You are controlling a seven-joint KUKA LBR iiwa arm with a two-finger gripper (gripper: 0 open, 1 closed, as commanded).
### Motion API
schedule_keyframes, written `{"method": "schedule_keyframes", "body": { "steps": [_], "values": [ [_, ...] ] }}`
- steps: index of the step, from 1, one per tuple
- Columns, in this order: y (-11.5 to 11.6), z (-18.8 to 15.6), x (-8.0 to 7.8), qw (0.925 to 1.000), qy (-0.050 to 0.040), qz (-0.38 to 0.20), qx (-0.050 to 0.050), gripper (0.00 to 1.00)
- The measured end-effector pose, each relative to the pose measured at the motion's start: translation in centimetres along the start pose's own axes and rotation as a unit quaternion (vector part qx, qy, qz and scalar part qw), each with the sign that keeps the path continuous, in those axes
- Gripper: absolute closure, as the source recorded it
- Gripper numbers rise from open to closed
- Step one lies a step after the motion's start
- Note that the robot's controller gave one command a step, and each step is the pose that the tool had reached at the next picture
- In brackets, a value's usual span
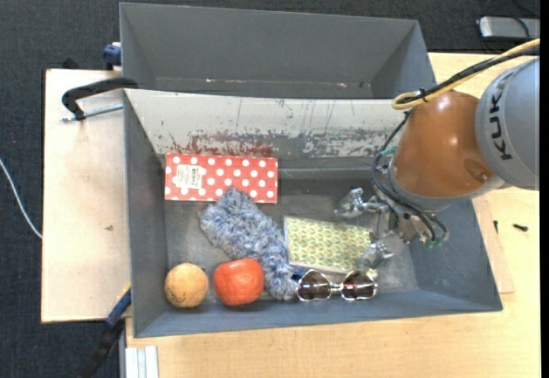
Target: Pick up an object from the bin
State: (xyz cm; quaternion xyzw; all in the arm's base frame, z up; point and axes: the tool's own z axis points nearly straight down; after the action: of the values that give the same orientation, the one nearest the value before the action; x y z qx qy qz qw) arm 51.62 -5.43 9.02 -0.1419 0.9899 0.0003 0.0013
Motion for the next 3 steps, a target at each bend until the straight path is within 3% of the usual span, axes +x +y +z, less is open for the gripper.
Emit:
{"method": "schedule_keyframes", "body": {
  "steps": [1, 3],
  "values": [
    [2.25, 1.31, -0.40, 0.9965, -0.0111, -0.082, 0.005, 1.00],
    [2.21, 1.37, -0.71, 0.9961, -0.0087, -0.088, 0.004, 1.00]
  ]
}}
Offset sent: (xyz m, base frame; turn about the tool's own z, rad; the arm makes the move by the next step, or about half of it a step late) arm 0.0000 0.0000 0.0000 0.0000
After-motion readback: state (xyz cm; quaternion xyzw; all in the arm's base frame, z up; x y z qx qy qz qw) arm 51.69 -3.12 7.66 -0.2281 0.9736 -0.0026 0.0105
